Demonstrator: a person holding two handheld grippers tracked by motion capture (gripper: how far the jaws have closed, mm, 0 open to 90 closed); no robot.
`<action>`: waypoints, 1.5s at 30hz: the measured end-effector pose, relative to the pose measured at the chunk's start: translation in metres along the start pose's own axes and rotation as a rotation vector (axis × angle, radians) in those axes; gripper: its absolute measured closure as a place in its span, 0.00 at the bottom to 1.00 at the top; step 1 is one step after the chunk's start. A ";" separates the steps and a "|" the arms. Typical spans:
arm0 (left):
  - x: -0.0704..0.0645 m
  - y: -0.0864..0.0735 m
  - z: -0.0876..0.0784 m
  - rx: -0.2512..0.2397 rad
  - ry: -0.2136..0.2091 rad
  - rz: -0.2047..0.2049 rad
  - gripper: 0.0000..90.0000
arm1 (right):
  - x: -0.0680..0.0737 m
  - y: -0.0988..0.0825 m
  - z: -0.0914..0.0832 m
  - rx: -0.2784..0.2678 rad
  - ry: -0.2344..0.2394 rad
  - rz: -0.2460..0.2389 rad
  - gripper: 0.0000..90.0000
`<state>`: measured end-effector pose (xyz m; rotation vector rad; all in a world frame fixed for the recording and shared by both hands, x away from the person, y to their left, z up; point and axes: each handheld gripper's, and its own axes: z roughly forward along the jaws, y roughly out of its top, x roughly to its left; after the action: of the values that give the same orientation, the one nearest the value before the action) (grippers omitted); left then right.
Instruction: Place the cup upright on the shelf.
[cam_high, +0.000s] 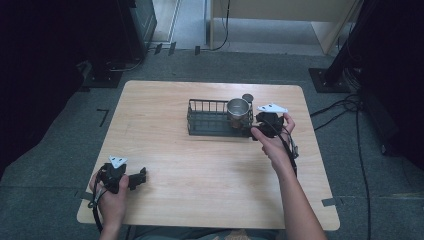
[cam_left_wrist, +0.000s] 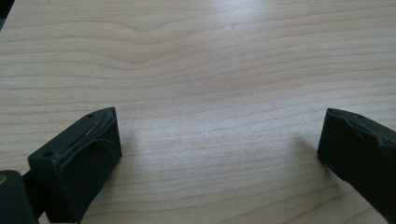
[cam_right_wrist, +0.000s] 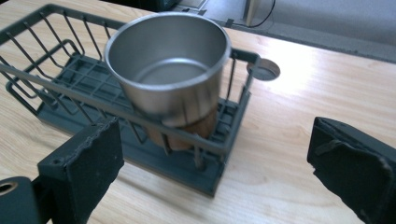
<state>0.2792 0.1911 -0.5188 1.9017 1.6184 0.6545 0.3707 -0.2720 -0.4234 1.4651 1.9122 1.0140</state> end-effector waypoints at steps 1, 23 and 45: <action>0.000 0.000 0.000 0.000 0.000 0.000 0.00 | -0.002 -0.002 -0.001 0.003 -0.003 0.000 0.04; 0.000 0.000 0.000 0.002 0.000 0.003 0.00 | -0.031 -0.055 -0.021 0.024 -0.046 0.061 0.04; 0.000 0.000 0.000 0.003 0.000 0.004 0.00 | -0.064 -0.118 -0.047 0.059 -0.113 0.132 0.04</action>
<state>0.2791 0.1913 -0.5187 1.9072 1.6169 0.6546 0.2847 -0.3605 -0.4945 1.6653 1.7995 0.9180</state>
